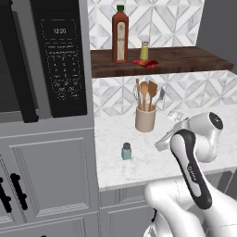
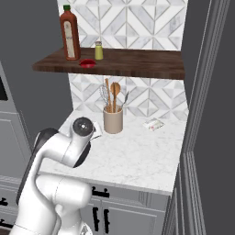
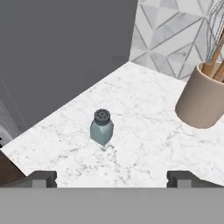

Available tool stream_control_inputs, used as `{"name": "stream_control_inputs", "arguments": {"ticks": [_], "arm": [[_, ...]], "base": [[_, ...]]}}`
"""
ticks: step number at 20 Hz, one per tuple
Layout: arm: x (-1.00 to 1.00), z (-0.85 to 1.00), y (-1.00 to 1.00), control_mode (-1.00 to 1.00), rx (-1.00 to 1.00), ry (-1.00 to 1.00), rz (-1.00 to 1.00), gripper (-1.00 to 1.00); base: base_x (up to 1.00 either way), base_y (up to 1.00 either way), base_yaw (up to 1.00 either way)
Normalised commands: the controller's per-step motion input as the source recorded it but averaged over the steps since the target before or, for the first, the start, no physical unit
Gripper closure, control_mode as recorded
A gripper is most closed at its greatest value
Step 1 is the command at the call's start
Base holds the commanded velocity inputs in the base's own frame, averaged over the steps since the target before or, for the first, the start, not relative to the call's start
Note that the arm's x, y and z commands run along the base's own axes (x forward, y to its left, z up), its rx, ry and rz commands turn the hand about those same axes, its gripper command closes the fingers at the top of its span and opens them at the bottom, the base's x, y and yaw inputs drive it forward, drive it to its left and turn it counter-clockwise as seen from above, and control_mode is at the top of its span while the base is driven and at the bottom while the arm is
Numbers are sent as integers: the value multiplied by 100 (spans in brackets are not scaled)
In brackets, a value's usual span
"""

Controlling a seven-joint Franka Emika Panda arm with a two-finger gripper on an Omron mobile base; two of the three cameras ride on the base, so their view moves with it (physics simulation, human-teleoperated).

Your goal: Put the shaker and condiment bottle from the counter next to their counterparts in the cabinet.

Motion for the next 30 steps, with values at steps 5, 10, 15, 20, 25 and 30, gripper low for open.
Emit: {"name": "stream_control_inputs", "arguments": {"ticks": [5, 10, 15, 20, 25, 30], "arm": [[-4, -23, -2, -100, 8, -5, 31, -100], [0, -10, 0, -100, 0, 1, 18, -100], [-4, -17, 0, -100, 0, -8, 1, -100], [0, -32, 0, -100, 1, -17, 0, -100], [0, -52, 6, -100, 0, -12, 0, -100], [0, -20, 6, -100, 0, -1, 0, -100]], "base": [[0, 0, 0], [0, 0, 0], [0, 0, 0], [0, 0, 0], [0, 0, 0], [0, 0, 0]]}}
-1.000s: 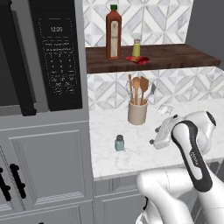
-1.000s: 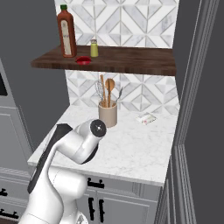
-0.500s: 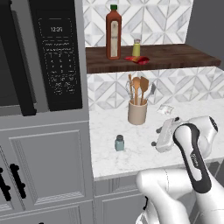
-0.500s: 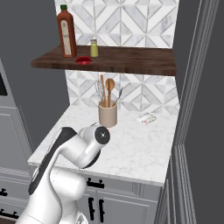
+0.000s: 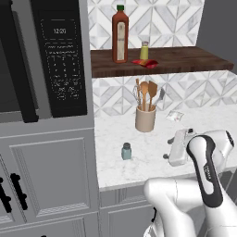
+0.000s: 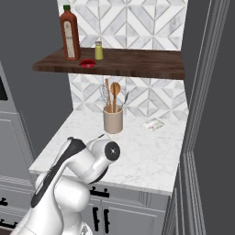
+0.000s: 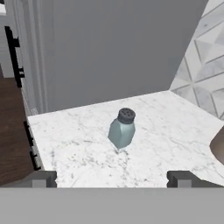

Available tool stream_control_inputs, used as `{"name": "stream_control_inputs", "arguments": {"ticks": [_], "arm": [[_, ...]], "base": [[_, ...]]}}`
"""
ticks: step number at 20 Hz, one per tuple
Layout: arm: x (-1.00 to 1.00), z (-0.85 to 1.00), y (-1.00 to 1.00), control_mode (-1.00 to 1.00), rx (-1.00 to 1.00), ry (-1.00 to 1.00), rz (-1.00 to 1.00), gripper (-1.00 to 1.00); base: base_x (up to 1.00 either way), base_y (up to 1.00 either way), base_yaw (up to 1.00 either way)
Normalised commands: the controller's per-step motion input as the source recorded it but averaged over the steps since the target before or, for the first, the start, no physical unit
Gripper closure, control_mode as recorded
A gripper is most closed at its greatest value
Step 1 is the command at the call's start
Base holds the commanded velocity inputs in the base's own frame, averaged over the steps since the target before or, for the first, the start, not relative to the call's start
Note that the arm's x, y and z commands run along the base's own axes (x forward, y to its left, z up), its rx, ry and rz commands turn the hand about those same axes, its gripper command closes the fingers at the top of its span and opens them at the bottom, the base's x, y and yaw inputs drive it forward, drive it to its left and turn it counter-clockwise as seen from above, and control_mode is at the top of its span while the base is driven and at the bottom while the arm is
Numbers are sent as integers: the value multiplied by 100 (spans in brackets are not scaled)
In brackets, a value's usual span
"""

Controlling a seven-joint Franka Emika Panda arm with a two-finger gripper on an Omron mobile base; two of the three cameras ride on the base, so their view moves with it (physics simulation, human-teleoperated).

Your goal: Put the shaker and condiment bottle from the counter next to their counterparts in the cabinet.

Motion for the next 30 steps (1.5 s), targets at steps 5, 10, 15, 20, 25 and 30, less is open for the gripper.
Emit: {"name": "stream_control_inputs", "arguments": {"ticks": [5, 10, 15, 20, 25, 30], "arm": [[0, -19, 11, -100, 0, -1, 0, -100], [1, -43, 45, -100, 0, 0, 0, -100], [8, -31, 40, -100, 0, 0, 0, -100], [16, -9, 43, -100, 2, 0, -1, -100], [13, -33, 48, -100, 1, -1, -2, -100], [20, -98, 6, -100, 2, 0, 0, -100]], "base": [[0, 0, 0], [0, 0, 0], [0, 0, 0], [0, 0, 0], [0, 0, 0], [0, 0, 0]]}}
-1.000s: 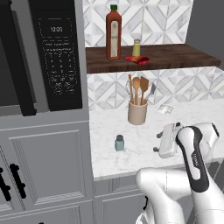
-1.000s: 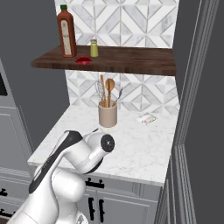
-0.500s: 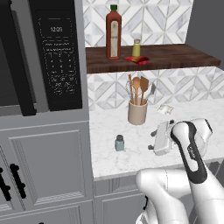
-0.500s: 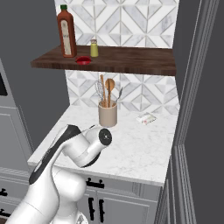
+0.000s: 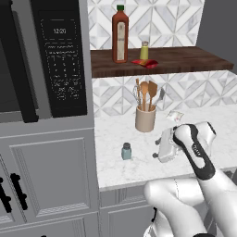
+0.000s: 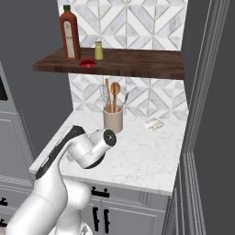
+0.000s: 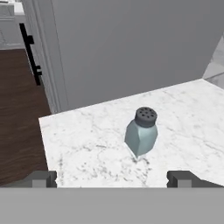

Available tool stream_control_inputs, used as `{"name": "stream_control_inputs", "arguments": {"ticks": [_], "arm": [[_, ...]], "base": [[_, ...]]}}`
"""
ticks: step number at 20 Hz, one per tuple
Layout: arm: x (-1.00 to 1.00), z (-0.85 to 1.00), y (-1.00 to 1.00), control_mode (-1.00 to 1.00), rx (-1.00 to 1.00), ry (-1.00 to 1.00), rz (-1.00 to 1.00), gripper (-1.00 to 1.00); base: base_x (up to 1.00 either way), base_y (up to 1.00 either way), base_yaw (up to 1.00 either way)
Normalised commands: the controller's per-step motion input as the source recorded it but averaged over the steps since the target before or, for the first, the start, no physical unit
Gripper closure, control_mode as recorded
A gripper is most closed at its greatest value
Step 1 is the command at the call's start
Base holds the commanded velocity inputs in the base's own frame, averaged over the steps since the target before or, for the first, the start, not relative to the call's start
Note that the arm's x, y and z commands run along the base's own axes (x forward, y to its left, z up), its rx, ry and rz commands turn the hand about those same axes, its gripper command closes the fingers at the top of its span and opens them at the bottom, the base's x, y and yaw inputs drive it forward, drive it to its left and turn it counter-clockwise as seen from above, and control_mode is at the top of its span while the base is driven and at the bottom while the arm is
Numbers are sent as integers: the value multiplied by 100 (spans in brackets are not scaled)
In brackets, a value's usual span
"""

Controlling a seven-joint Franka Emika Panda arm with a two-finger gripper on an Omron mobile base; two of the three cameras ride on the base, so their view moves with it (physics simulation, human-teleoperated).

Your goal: Put the shaker and condiment bottle from the counter next to their counterparts in the cabinet.

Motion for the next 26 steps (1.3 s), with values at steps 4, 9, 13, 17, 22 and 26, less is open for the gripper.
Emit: {"name": "stream_control_inputs", "arguments": {"ticks": [4, 9, 13, 17, 22, 26], "arm": [[32, -86, 1, -100, 12, 0, 6, -100], [6, -31, 8, -100, 19, -4, 5, -100], [0, 0, 32, -100, 14, -8, 0, -100], [-10, 48, 28, -100, 11, -13, -5, -100], [-22, 33, 9, -100, 4, -22, 0, -100], [-68, -5, 22, -100, -14, -12, -2, -100]], "base": [[0, 0, 0], [0, 0, 0], [0, 0, 0], [0, 0, 0], [0, 0, 0], [0, 0, 0]]}}
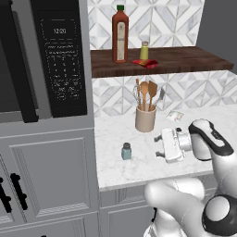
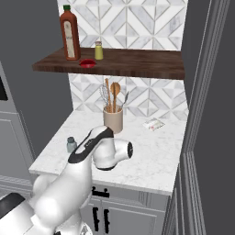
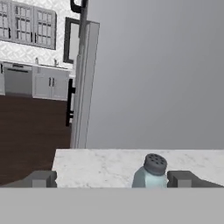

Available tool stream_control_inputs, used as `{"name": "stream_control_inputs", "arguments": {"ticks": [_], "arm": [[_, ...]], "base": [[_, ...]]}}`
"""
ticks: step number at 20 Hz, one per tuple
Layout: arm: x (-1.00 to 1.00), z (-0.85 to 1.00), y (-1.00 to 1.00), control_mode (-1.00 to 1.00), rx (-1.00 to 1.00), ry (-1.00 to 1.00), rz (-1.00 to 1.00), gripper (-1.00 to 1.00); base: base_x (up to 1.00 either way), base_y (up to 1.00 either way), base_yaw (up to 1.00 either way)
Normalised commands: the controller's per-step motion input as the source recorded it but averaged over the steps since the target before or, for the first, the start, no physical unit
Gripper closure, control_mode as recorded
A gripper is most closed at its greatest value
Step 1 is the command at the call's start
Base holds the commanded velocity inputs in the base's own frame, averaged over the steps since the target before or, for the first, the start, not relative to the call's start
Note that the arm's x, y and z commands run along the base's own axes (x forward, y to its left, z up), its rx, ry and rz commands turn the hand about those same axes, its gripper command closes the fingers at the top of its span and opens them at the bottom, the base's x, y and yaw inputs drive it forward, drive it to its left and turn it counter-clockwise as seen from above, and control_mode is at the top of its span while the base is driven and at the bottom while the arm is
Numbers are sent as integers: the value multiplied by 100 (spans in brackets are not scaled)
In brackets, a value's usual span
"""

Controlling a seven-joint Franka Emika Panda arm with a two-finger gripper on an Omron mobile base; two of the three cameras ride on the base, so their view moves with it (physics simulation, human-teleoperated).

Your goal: Put the shaker and condiment bottle from the counter next to their counterparts in the cabinet.

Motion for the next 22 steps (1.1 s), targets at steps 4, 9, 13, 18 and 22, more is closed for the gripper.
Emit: {"name": "stream_control_inputs", "arguments": {"ticks": [4, 9, 13, 18, 22], "arm": [[-61, -12, 32, -100, -20, -8, -3, -100], [0, 0, 2, -100, -1, 0, 0, -100], [8, 0, 21, -100, 0, 0, 0, -100], [23, -14, 13, -100, 0, 0, 10, -100], [21, -23, 10, -100, 0, 0, 18, -100]], "base": [[0, 0, 0], [0, 0, 0], [0, 0, 0], [0, 0, 0], [0, 0, 0]]}}
